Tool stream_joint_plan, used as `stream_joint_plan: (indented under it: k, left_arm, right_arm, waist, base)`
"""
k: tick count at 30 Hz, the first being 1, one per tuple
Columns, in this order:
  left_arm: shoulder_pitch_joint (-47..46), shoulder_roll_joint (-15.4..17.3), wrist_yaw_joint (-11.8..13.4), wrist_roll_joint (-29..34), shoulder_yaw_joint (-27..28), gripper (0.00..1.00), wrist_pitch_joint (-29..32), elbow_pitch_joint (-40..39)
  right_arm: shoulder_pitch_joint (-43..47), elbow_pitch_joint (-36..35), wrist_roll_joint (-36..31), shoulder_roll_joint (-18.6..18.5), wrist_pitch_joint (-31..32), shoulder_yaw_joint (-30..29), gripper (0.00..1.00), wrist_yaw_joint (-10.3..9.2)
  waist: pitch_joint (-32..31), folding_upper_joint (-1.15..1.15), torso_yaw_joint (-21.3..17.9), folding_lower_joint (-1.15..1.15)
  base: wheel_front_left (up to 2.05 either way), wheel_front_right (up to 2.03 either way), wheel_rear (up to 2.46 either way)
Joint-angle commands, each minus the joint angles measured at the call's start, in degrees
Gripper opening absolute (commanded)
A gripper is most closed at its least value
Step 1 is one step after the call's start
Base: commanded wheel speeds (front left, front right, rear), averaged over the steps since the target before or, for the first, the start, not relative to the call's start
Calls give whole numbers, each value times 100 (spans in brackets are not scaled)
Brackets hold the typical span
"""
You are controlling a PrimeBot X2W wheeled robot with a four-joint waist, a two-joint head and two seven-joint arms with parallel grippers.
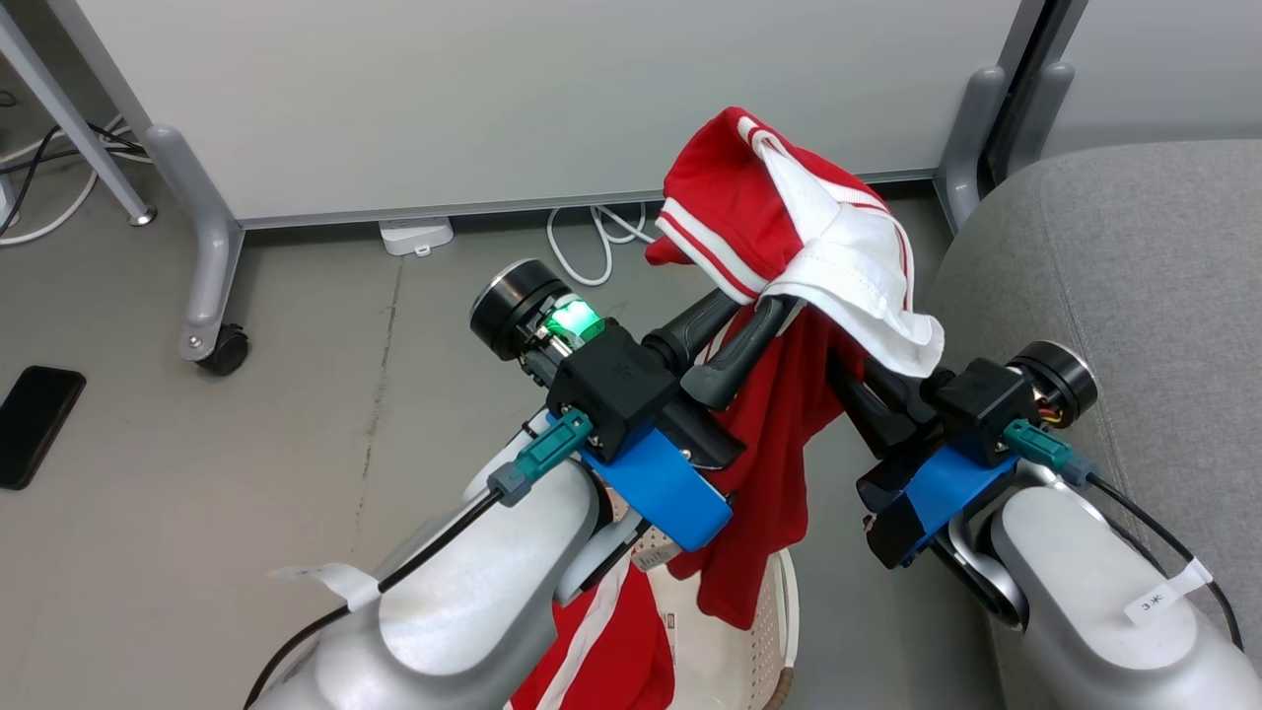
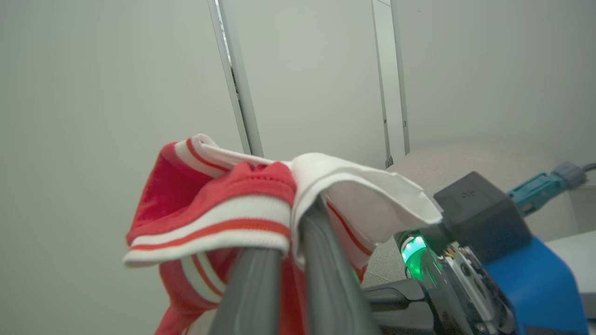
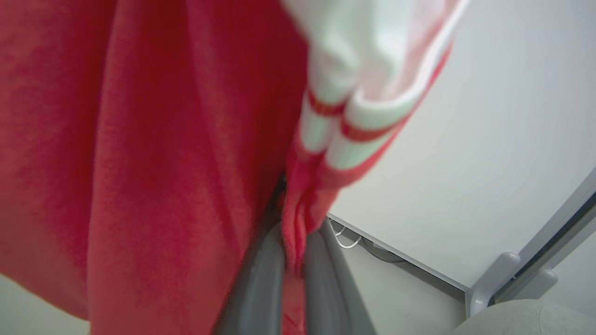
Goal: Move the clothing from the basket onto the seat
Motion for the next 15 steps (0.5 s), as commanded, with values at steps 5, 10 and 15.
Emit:
stream_joint_plan:
  k: [5,10,15]
  left_arm:
    - [-108,39,-2,-11,4,0,-29,16]
    - [-117,57,25,-21,-5,0,-40,24]
    - [-107,79,40,-38,-14,0,-50,34]
  right_arm:
    - [-37,-34,57,8,-22,-16,0,3]
    - [11,-58,62,6,-22,-42,0,3]
    - [44,-81,64,18,-22,-72,0,3]
  waist:
    - [13,0,-10,0]
    - [4,0,-25,0]
    - [1,0,-35,0]
  base:
    - [0,0,0]
    - [0,0,0]
    - [0,0,0]
